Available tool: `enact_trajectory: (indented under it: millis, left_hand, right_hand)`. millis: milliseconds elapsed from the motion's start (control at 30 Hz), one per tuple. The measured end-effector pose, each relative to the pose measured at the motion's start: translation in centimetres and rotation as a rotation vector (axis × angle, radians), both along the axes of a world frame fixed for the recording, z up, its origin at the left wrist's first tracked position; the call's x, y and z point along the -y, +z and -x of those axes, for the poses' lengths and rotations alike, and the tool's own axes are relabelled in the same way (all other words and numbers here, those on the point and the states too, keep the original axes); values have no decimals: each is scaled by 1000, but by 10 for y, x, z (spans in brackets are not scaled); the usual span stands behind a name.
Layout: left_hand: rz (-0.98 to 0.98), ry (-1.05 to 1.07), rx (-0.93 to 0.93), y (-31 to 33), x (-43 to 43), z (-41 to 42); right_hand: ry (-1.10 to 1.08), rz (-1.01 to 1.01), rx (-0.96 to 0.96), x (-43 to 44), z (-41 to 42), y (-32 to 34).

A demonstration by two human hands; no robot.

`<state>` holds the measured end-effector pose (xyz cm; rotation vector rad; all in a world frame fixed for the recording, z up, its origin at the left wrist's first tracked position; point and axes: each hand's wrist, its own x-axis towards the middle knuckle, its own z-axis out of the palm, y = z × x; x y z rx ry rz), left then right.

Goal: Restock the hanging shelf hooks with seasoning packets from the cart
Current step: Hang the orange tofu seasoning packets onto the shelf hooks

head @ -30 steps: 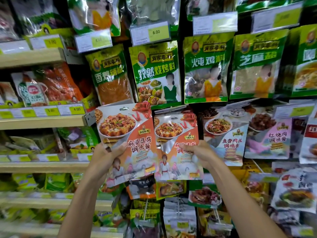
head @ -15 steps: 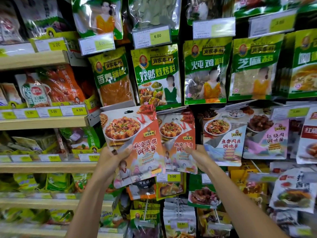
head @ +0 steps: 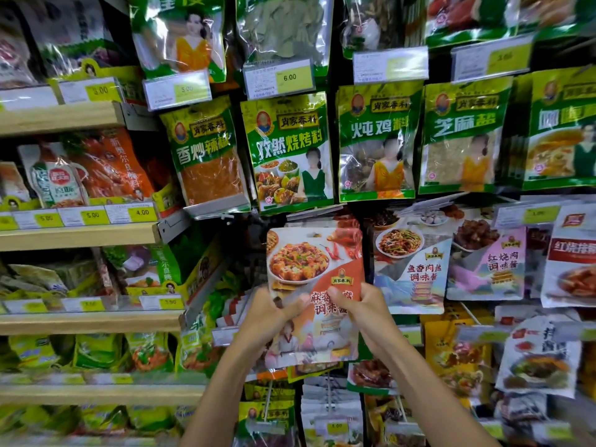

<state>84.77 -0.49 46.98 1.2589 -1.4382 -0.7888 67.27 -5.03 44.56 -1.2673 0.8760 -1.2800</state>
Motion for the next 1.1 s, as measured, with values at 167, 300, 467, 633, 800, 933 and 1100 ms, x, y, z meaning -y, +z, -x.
enact_trajectory:
  millis: [167, 300, 467, 633, 800, 933, 1100]
  left_hand:
    - [265, 493, 387, 50, -5, -22]
    - [788, 723, 515, 132, -6, -27]
    - [1085, 796, 802, 203, 34, -17]
    - [1066, 825, 944, 228, 69, -9]
    - [997, 775, 1073, 234, 92, -2]
    - [983, 759, 1099, 231, 102, -1]
    - [997, 806, 1061, 246, 109, 0]
  right_hand:
    - [-84, -12, -63, 20, 6, -14]
    - [-140, -10, -80, 35, 5, -9]
    - [-144, -15, -71, 50, -1, 4]
    - [-169, -78, -85, 60, -5, 6]
    - [-216, -138, -96, 71, 0, 6]
    - [-213, -148, -121, 78, 0, 7]
    - [-238, -167, -140, 85, 1, 3]
